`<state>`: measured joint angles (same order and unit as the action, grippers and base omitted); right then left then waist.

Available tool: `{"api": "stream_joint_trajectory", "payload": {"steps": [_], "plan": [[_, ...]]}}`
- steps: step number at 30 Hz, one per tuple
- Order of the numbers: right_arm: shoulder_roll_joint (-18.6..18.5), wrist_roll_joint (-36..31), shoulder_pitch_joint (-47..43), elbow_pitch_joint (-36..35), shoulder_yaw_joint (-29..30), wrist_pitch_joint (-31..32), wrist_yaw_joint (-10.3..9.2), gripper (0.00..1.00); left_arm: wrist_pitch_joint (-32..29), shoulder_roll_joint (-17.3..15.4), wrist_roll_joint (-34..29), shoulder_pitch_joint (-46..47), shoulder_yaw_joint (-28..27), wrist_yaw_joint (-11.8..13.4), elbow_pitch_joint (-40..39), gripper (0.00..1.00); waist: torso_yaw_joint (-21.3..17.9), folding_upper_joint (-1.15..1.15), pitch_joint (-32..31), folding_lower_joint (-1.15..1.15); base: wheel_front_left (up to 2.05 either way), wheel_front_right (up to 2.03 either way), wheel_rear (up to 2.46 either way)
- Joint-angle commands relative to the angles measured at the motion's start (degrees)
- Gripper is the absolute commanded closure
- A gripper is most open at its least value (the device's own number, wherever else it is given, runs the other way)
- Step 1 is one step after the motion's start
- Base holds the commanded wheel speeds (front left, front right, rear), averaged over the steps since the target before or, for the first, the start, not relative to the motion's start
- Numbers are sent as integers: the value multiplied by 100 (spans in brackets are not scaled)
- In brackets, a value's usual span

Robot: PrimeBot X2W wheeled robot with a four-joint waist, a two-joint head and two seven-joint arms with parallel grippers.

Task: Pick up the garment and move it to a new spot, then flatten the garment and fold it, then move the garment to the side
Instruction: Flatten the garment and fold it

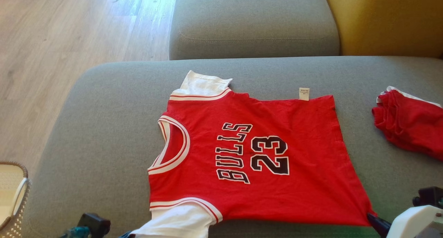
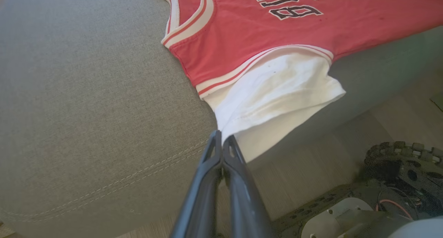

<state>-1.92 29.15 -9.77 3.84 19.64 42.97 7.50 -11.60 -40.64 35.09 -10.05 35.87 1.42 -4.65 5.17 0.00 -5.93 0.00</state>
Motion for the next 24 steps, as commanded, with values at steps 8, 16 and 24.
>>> {"api": "stream_joint_trajectory", "payload": {"steps": [8, 16, 24], "plan": [[-97, -425, 296, -328, -378, -280, -1, 100, 41, -251, 50, 396, -335, 14, -353, 100, -49, 0, 19, 0, 0, 0, 0], [-96, -705, 731, -135, -388, -479, -1, 100, 161, -221, 73, 649, -539, 117, -491, 100, -100, 0, 87, 0, 0, 0, 0], [-96, -916, 1319, 205, -372, -597, -1, 100, 231, -133, -1, 1044, -674, 210, -444, 100, -146, 0, 230, 0, 0, 0, 0]]}}
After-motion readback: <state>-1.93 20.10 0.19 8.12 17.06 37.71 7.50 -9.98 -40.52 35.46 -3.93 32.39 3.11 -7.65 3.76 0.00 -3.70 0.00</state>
